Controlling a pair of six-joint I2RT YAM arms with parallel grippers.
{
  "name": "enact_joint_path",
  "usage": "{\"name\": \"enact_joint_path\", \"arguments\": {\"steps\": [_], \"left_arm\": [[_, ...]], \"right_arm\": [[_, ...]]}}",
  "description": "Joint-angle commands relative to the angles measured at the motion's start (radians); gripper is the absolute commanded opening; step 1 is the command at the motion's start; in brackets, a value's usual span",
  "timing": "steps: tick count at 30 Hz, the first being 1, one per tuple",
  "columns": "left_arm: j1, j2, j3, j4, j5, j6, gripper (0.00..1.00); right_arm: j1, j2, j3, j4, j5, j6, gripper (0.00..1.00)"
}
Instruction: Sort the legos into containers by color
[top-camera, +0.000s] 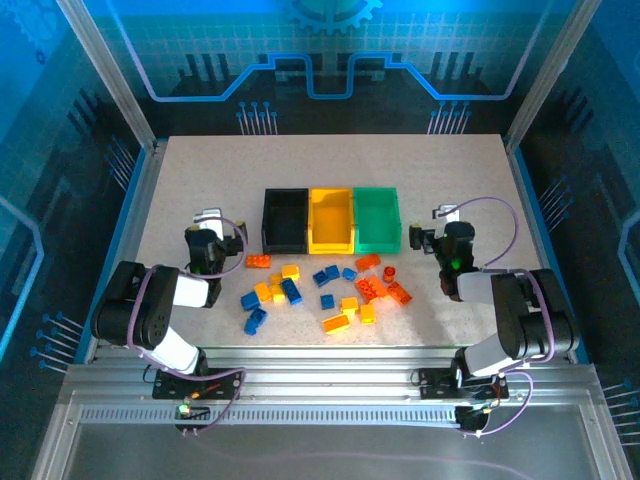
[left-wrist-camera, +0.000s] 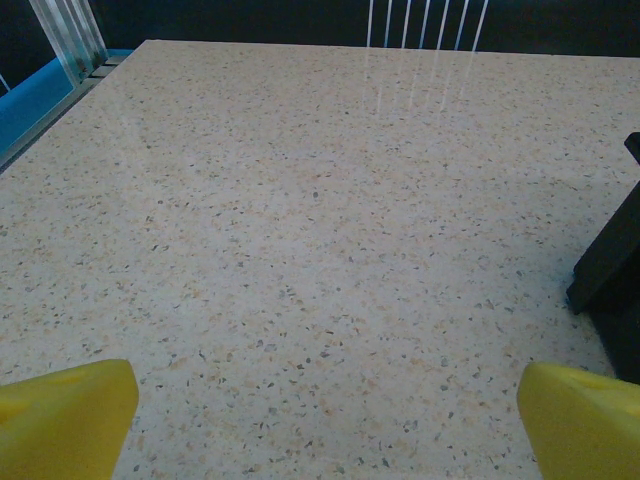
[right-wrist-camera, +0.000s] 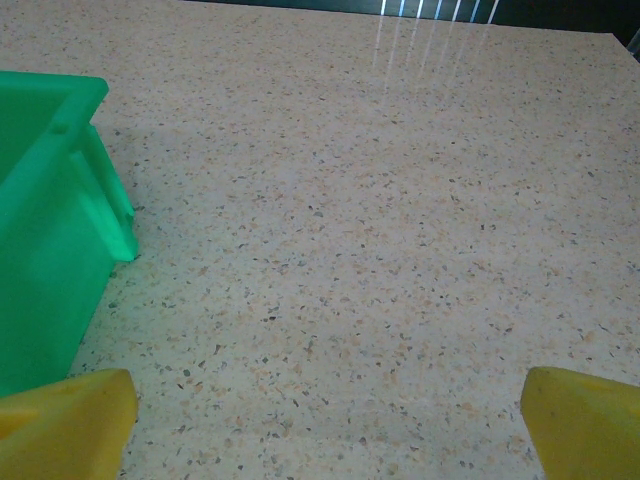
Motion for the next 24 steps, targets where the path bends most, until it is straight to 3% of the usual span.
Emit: {"name": "enact_joint_path", "arguments": {"steps": [1, 8, 15, 19, 24], "left_arm": [[0.013, -0.01, 0.018, 0.007, 0.019, -0.017, 0.99], [0.013, -0.012, 0.017, 0.011, 0.01, -0.015, 0.99], [0.009, -0.09, -0.033, 0.035, -0.019, -0.026, 0.99], [0.013, -0.17, 0.019, -0.136, -0.108, -0.066, 0.99], [0.013, -0.244, 0.126, -0.361, -0.141, -0.08, 0.99]], "right_arm": [[-0.01, 0.004, 0.005, 0.047, -0.031, -0.011, 1.0], [-0.018, 0.002, 0.006, 0.045, -0.047, -0.008, 1.0], [0.004, -0.079, 0.029, -0.066, 0.069, 0.015, 1.0], [-0.005, -0.144, 0.157, -0.342, 0.063, 0.041, 1.0], [-0.009, -0.227, 0.189, -0.456, 0.075, 0.169, 1.0]]}}
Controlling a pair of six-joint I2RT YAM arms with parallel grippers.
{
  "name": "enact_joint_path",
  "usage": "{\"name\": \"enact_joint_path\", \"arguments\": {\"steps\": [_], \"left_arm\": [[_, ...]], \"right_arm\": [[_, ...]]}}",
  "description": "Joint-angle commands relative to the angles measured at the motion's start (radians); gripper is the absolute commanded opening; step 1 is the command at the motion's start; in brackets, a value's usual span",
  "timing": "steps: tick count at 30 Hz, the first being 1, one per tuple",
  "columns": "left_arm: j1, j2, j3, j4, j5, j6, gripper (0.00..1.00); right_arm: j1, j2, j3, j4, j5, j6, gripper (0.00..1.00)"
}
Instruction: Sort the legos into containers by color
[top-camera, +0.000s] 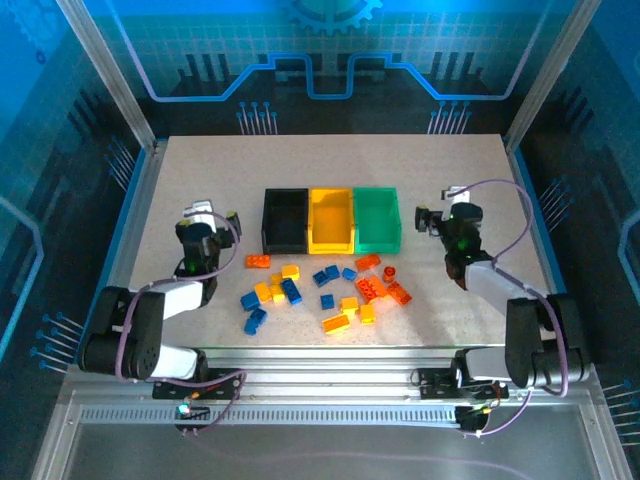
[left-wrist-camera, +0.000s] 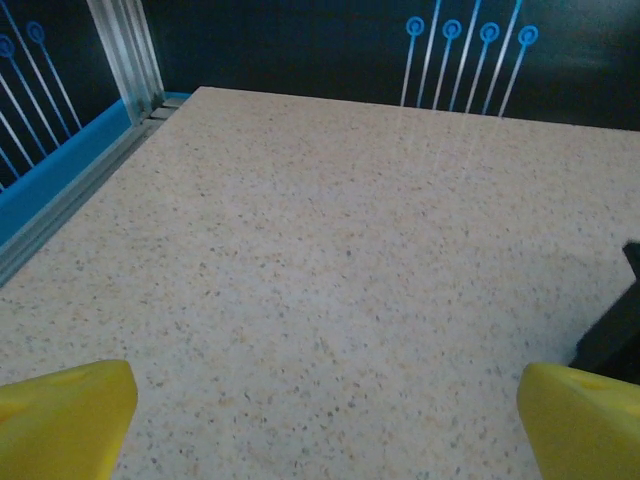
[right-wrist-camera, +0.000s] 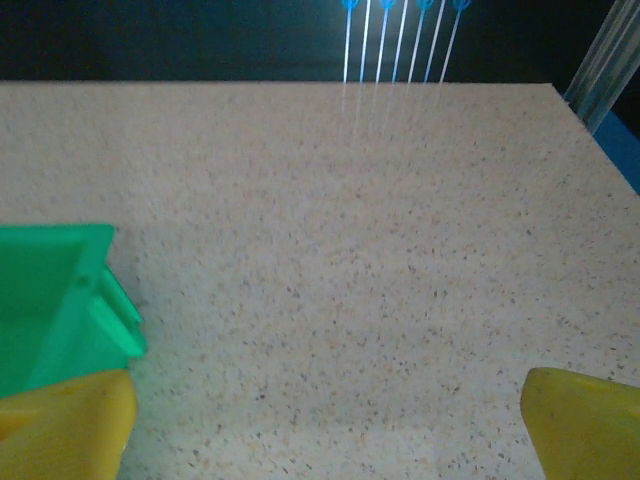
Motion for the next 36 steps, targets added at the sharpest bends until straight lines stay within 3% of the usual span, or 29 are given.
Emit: {"name": "enact_joint_path", "arguments": {"steps": [1, 2, 6, 9, 10, 11, 12, 14, 20, 24, 28, 33, 36], "left_arm": [[0.013, -0.065, 0.074, -0.156, -0.082, -0.058, 0.99], [0.013, -0.082, 0.083, -0.169, -0.105, -0.081, 0.99], [0.014, -0.129, 0.091, -0.143, -0.215, -0.247, 0.99], [0.017, -0.184, 0.108, -0.243, -0.325, -0.475, 0.99], [0.02, -0.208, 0.113, -0.342, -0.362, -0.641, 0.99], [0.04, -0.237, 0.115, -0.431, -0.361, -0.79, 0.99], [0.062, -0.259, 0.112, -0.462, -0.314, -0.845, 0.99], [0.123, -0.278, 0.111, -0.47, -0.146, -0.852, 0.99], [0.142, -0.255, 0.203, -0.557, 0.084, -0.81, 0.99], [0.141, -0.254, 0.245, -0.598, 0.232, -0.855, 0.99], [0.126, -0.3, 0.252, -0.634, 0.332, -0.896, 0.99], [0.012, -0.356, 0.32, -0.859, 0.378, -0.827, 0.99], [-0.054, -0.38, 0.318, -0.94, 0.444, -0.835, 0.99]], "right_arm": [[-0.004, -0.061, 0.02, -0.128, 0.03, 0.127, 1.0], [-0.002, -0.071, 0.022, -0.155, 0.041, 0.148, 1.0], [0.005, -0.041, 0.144, -0.388, 0.296, 0.373, 1.0], [-0.02, 0.002, 0.284, -0.661, 0.307, 0.539, 1.0], [-0.028, 0.021, 0.348, -0.795, 0.328, 0.636, 1.0], [-0.041, 0.039, 0.386, -0.881, 0.329, 0.691, 1.0], [-0.053, 0.05, 0.392, -0.875, 0.28, 0.663, 1.0], [-0.056, 0.042, 0.366, -0.81, 0.234, 0.616, 1.0], [-0.021, -0.116, 0.16, -0.528, 0.106, 0.505, 1.0], [0.0, -0.139, 0.217, -0.65, -0.021, 0.462, 1.0], [0.103, -0.166, 0.244, -0.758, -0.018, 0.437, 1.0], [0.259, -0.219, 0.226, -0.864, -0.009, 0.43, 1.0], [0.33, -0.247, 0.197, -0.932, 0.002, 0.431, 0.95]]}}
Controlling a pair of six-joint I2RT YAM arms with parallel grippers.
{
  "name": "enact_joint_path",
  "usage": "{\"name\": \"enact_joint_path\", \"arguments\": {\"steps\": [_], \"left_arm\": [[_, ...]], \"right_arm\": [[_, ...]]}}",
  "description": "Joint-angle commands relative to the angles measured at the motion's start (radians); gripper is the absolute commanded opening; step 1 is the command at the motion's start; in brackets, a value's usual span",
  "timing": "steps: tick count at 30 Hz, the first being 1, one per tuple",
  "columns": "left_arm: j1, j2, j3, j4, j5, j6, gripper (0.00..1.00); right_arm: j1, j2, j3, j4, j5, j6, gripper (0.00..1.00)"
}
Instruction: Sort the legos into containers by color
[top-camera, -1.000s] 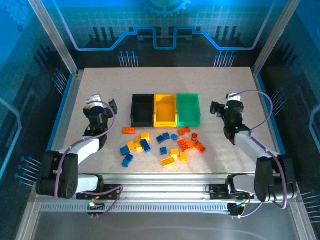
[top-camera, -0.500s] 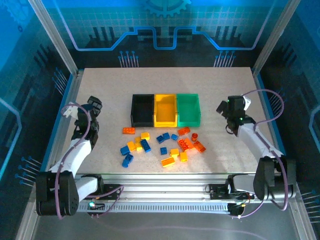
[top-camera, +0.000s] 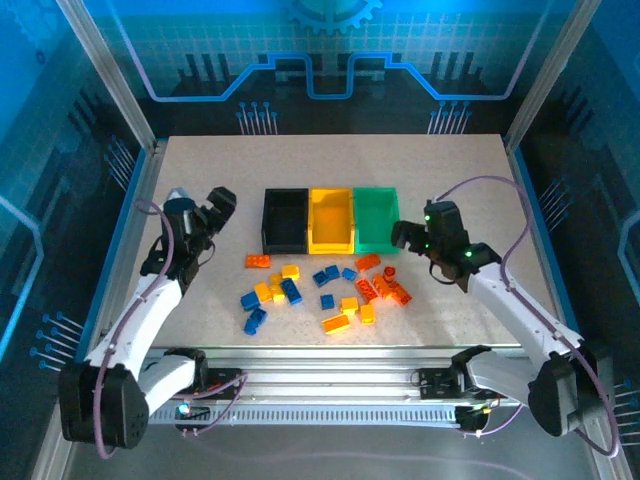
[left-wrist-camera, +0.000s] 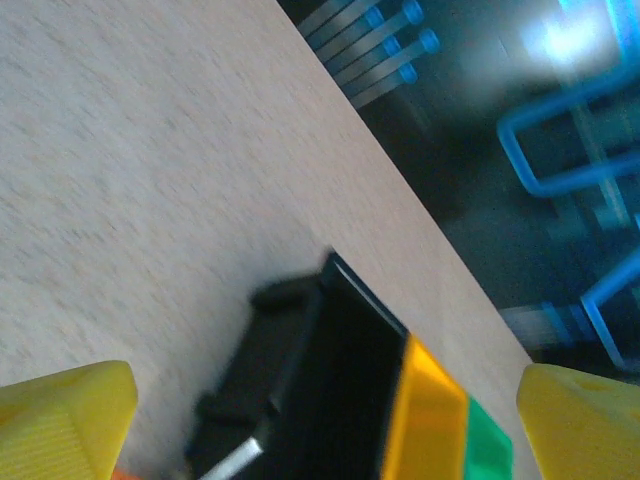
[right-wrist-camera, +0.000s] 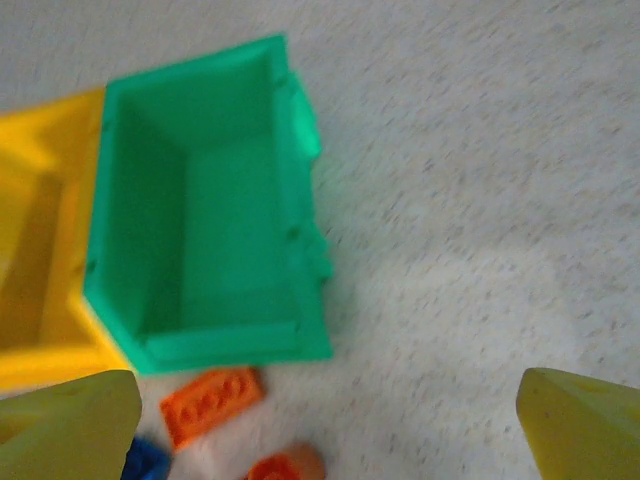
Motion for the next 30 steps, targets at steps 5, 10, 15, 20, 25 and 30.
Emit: {"name": "enact_joint_path", "arguments": {"steps": [5, 10, 15, 20, 25, 30], "left_arm": [[-0.152, -0.062, -0.019, -0.193, 0.158, 0.001, 0.99], [-0.252, -0.079, -0.075, -0.15, 0.157, -0.006, 0.99], [-0.292, -0.054, -0.091, -0.14, 0.138, -0.009, 0.99], [-0.297, -0.044, -0.105, -0.132, 0.14, -0.018, 0.99], [-0.296, -0.045, -0.108, -0.136, 0.138, -0.014, 0.99], [-0.298, -0.046, -0.111, -0.134, 0.138, -0.011, 0.99]], "right_arm": [[0.129, -0.033, -0.104, -0.129, -0.053, -0.004, 0.73], [0.149, 0.041, -0.134, -0.058, -0.056, 0.016, 0.73], [0.161, 0.132, -0.119, 0.019, -0.036, 0.081, 0.74], [0.166, 0.208, -0.091, 0.069, -0.026, 0.134, 0.71], [0.169, 0.3, -0.063, 0.079, -0.006, 0.167, 0.64], [0.169, 0.348, -0.049, 0.104, -0.001, 0.186, 0.59]]}}
